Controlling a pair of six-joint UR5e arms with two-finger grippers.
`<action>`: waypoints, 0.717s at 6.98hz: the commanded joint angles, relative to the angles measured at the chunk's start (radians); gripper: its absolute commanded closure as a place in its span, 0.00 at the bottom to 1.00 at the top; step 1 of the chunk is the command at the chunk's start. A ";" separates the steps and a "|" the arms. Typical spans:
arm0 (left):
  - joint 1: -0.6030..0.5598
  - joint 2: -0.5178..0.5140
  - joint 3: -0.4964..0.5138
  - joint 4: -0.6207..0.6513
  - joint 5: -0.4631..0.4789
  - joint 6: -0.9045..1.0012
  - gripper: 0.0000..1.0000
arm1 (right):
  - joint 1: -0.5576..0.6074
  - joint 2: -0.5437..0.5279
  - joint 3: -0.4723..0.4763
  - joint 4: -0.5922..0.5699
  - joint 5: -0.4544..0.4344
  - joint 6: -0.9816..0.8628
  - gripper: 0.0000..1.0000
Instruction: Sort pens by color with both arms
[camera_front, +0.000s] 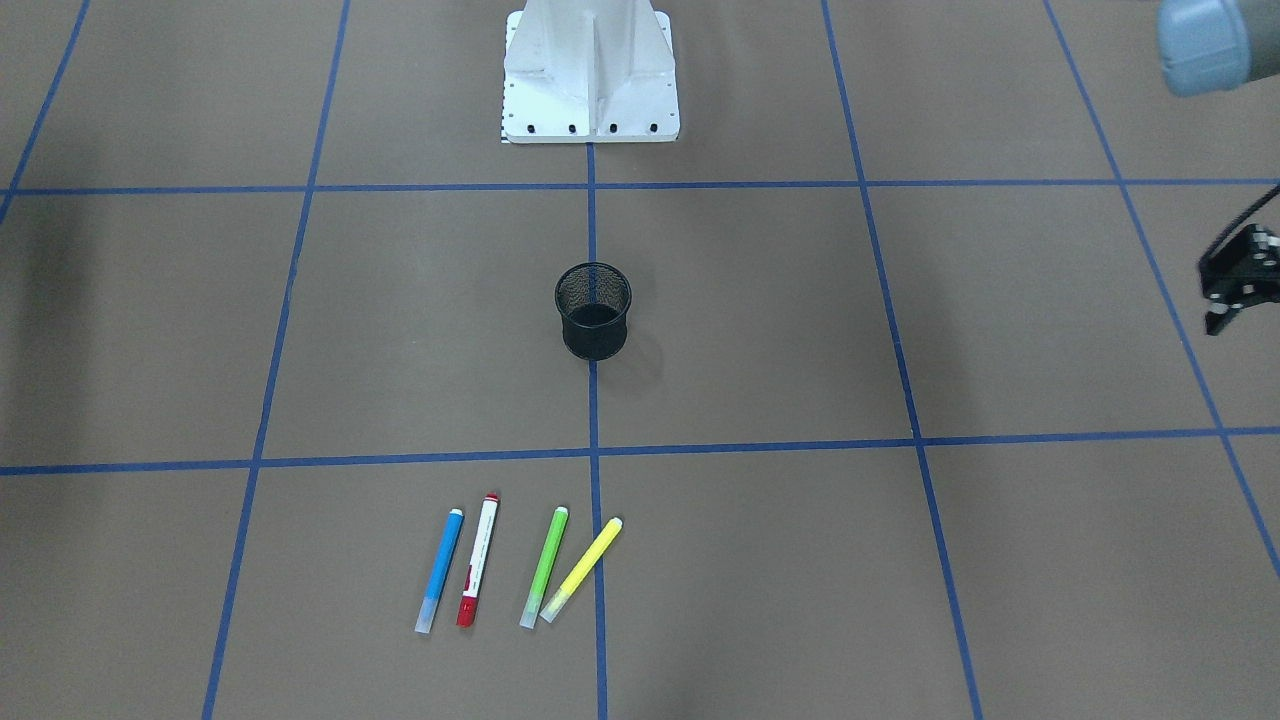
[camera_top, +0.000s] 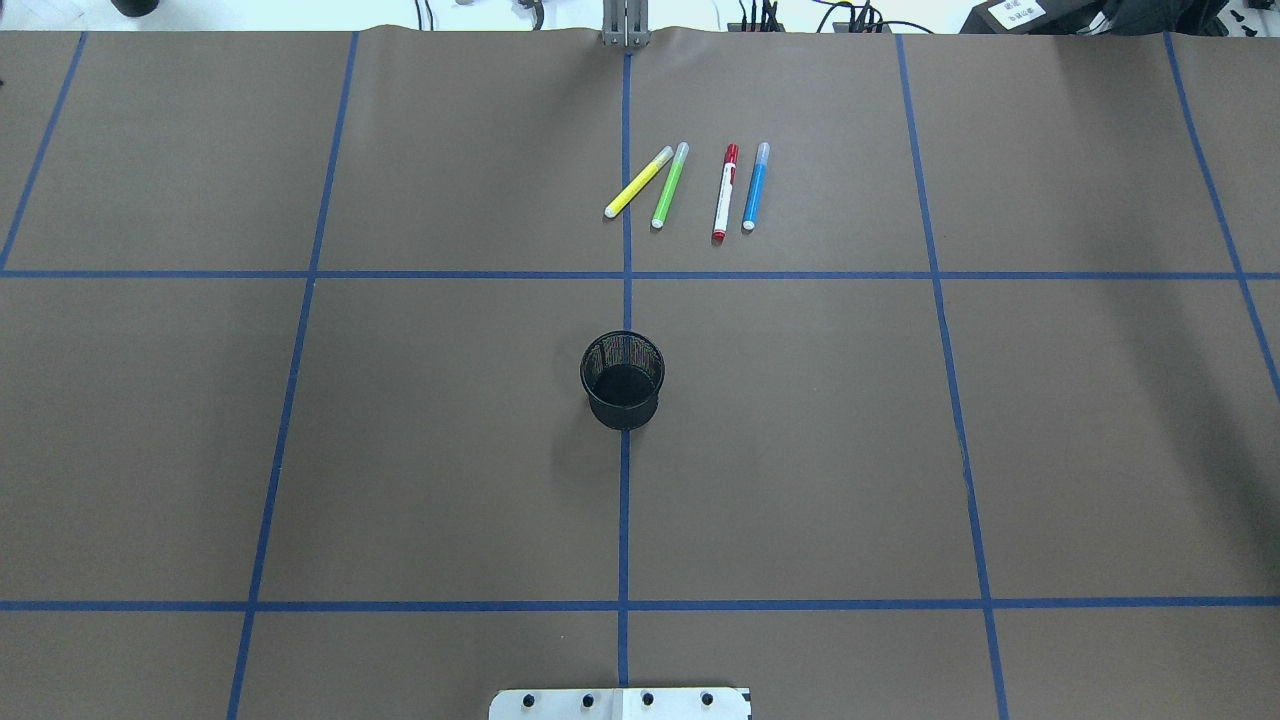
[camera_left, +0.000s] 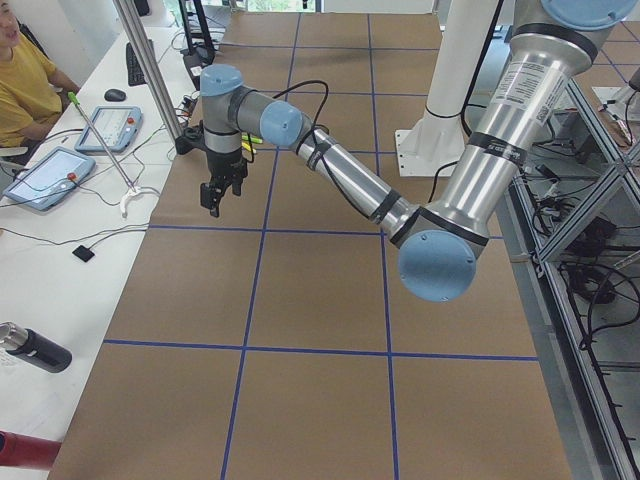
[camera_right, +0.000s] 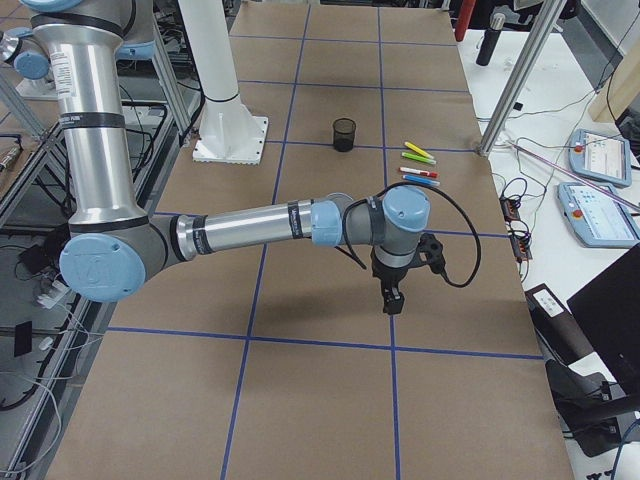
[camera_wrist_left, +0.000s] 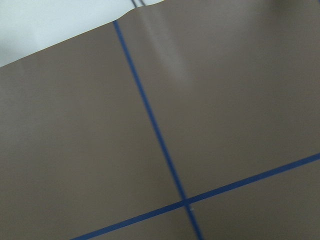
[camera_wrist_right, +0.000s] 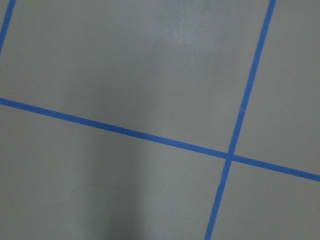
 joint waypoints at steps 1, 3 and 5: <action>-0.165 0.058 0.178 -0.004 -0.131 0.288 0.00 | 0.096 -0.043 -0.066 0.001 -0.003 -0.107 0.01; -0.201 0.153 0.239 -0.045 -0.146 0.339 0.00 | 0.109 -0.042 -0.066 0.001 -0.004 -0.074 0.01; -0.204 0.207 0.243 -0.130 -0.149 0.261 0.00 | 0.105 -0.036 -0.054 0.003 0.000 0.047 0.01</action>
